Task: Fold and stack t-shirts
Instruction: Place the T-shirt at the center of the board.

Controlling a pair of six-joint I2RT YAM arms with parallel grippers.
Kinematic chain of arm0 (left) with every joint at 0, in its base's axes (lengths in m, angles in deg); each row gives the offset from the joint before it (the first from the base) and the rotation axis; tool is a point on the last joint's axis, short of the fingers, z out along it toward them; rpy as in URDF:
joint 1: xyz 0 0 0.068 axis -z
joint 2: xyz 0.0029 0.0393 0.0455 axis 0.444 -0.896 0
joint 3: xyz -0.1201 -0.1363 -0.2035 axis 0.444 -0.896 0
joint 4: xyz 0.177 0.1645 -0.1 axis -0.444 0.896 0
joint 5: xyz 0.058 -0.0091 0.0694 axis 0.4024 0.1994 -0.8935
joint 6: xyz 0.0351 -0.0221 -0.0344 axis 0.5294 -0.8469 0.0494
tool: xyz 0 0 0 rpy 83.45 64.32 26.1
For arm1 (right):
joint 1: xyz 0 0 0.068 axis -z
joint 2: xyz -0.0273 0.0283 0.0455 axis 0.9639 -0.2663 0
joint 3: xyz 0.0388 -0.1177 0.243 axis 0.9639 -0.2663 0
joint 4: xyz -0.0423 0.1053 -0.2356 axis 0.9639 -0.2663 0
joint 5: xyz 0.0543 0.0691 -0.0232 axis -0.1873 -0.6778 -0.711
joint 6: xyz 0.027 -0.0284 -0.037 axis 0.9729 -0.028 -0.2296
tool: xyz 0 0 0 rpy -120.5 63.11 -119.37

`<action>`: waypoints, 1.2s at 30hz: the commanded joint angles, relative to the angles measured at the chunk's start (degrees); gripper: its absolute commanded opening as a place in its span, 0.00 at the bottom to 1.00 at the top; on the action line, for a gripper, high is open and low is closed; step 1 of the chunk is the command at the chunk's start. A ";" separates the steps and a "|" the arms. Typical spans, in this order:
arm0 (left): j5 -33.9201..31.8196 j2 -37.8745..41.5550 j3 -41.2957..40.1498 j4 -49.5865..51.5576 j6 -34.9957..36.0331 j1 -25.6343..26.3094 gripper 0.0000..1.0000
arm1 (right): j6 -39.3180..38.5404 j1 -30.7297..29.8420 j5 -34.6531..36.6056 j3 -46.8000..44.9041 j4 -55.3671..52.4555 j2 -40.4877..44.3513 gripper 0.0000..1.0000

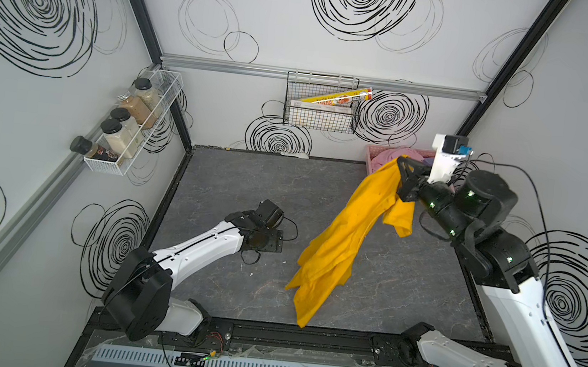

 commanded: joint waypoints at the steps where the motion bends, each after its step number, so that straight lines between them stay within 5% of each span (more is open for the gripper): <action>1: -6.83 1.37 2.73 2.10 -6.56 1.14 0.87 | 5.46 -0.33 0.88 -13.74 3.32 4.03 0.00; 7: -12.38 -4.73 12.41 5.69 -9.02 12.41 0.88 | 13.12 -0.39 -4.83 -32.04 9.28 6.43 0.00; 13: -15.09 -8.89 19.41 8.18 -16.65 21.88 0.89 | 10.17 -1.72 -8.37 -28.87 10.69 6.09 0.00; 21: -17.49 -7.36 18.26 10.90 -15.39 22.68 0.88 | -1.84 -1.65 36.62 6.99 -4.70 1.52 0.00; 25: -16.41 -7.22 17.17 9.97 -13.96 22.71 0.88 | -12.31 -1.67 54.72 12.13 2.47 2.64 0.00; 29: -15.13 -7.39 16.42 8.34 -13.21 23.01 0.88 | -25.31 -1.65 57.60 8.38 14.52 4.37 0.00; 36: -16.61 -8.67 16.43 8.60 -11.21 23.03 0.89 | -15.83 -1.73 46.25 9.10 5.71 -2.23 0.00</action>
